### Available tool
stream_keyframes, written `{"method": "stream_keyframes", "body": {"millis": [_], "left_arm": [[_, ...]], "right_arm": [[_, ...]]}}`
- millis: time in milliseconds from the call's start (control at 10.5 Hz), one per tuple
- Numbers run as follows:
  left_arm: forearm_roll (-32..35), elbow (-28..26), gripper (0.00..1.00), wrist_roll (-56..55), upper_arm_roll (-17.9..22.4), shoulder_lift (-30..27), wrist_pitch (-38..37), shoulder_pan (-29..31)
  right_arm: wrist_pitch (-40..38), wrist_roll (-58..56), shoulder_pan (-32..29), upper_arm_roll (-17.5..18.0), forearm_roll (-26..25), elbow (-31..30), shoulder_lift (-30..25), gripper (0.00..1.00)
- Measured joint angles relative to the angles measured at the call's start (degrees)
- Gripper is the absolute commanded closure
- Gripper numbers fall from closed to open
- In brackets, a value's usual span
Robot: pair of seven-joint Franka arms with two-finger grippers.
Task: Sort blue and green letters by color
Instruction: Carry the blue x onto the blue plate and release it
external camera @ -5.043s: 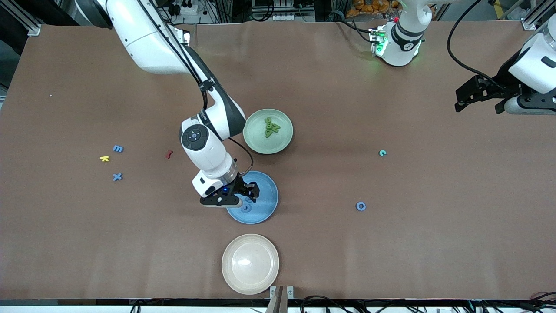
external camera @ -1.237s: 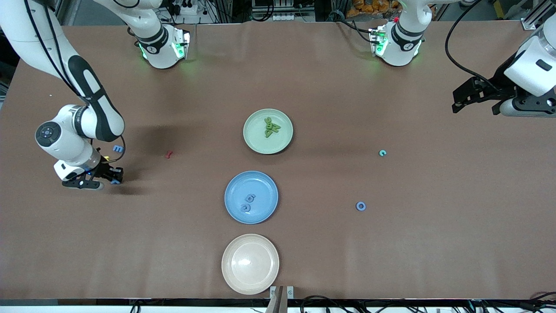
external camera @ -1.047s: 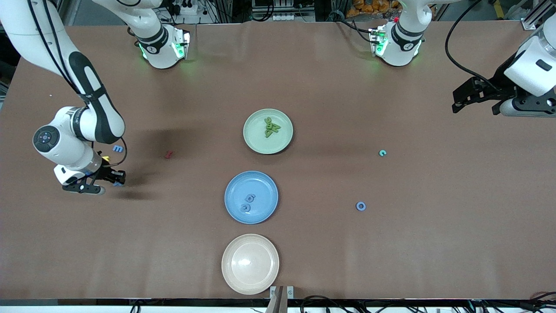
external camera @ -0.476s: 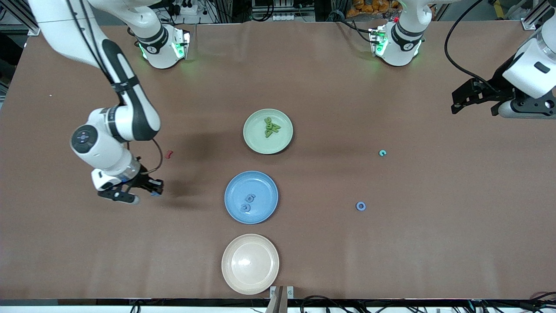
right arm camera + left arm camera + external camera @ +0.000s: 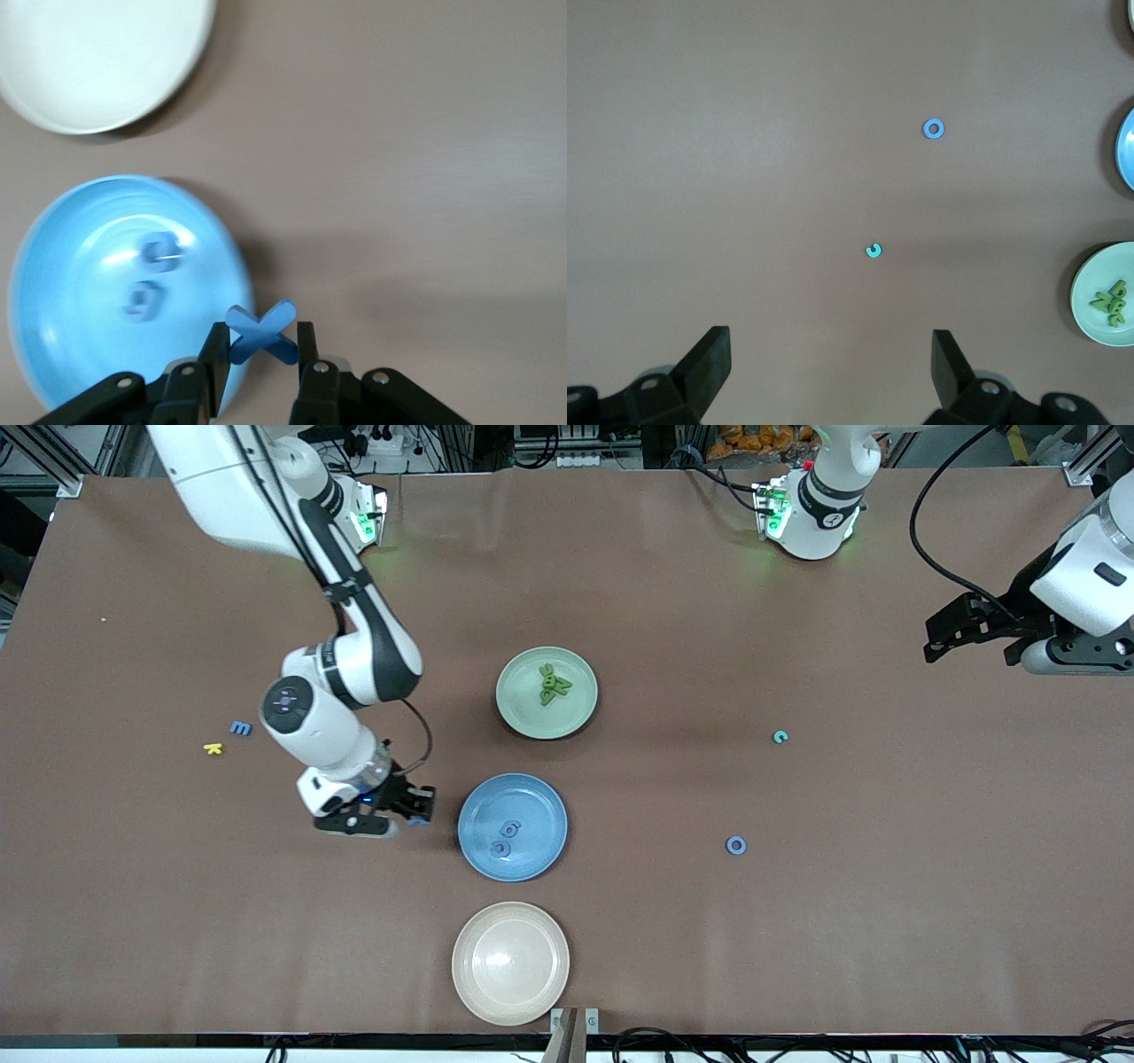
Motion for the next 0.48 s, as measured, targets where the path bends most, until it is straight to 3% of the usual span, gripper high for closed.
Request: {"method": "stream_keyframes", "body": {"millis": [190, 285, 381, 476], "left_arm": [[0.0, 0.0, 0.0, 0.0, 0.0, 0.1, 0.0, 0.0], [0.0, 0.0, 0.0, 0.0, 0.0, 0.2, 0.0, 0.0], [0.0, 0.0, 0.0, 0.0, 0.0, 0.4, 0.0, 0.0], [0.0, 0.0, 0.0, 0.0, 0.0, 0.5, 0.0, 0.0]], "right_arm": [[0.3, 0.1, 5.8, -1.3, 3.2, 6.5, 5.1, 0.75], [0.5, 0.3, 8.1, -1.8, 4.1, 9.3, 7.3, 0.61], [0.8, 0.3, 9.9, -2.0, 5.4, 11.1, 9.2, 0.02], [1.2, 0.3, 11.4, -2.1, 6.6, 12.1, 10.4, 0.0]]}}
